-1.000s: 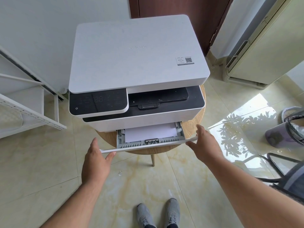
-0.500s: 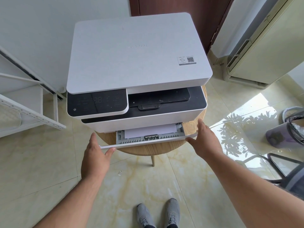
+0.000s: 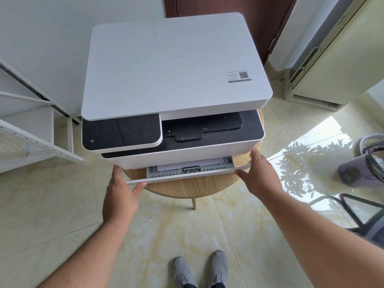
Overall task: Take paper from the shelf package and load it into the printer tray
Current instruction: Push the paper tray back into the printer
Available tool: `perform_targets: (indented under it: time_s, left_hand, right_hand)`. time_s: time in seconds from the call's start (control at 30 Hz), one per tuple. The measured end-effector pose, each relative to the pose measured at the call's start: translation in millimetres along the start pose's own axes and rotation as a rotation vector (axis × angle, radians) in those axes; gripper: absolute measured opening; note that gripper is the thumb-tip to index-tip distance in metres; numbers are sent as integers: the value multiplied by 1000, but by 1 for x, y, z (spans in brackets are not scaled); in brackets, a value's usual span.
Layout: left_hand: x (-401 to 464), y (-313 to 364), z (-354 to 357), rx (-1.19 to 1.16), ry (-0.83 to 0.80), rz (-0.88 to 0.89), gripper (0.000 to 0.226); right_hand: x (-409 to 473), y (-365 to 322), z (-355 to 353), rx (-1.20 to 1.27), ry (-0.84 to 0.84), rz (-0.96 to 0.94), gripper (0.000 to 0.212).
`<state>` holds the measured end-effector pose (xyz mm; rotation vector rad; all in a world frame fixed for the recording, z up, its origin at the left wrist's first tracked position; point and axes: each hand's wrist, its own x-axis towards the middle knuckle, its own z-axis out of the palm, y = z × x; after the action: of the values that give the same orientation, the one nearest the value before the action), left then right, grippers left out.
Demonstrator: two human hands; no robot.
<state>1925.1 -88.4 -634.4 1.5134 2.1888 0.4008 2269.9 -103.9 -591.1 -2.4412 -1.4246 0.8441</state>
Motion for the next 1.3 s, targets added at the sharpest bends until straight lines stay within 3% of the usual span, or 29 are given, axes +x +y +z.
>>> perform_targets:
  time_s: [0.6,0.93,1.3]
  left_hand:
    - [5,1,3,-51,45,-9,67]
    - [14,-8,5,-187,14,27,76]
    - [22,-21,12,-257,21,54,78]
  right_hand:
    - [5,-4,0,25,17,14,68]
    - [6,-1,2,166,19,-15,78]
    - [12,7,8,174,32,-42,74]
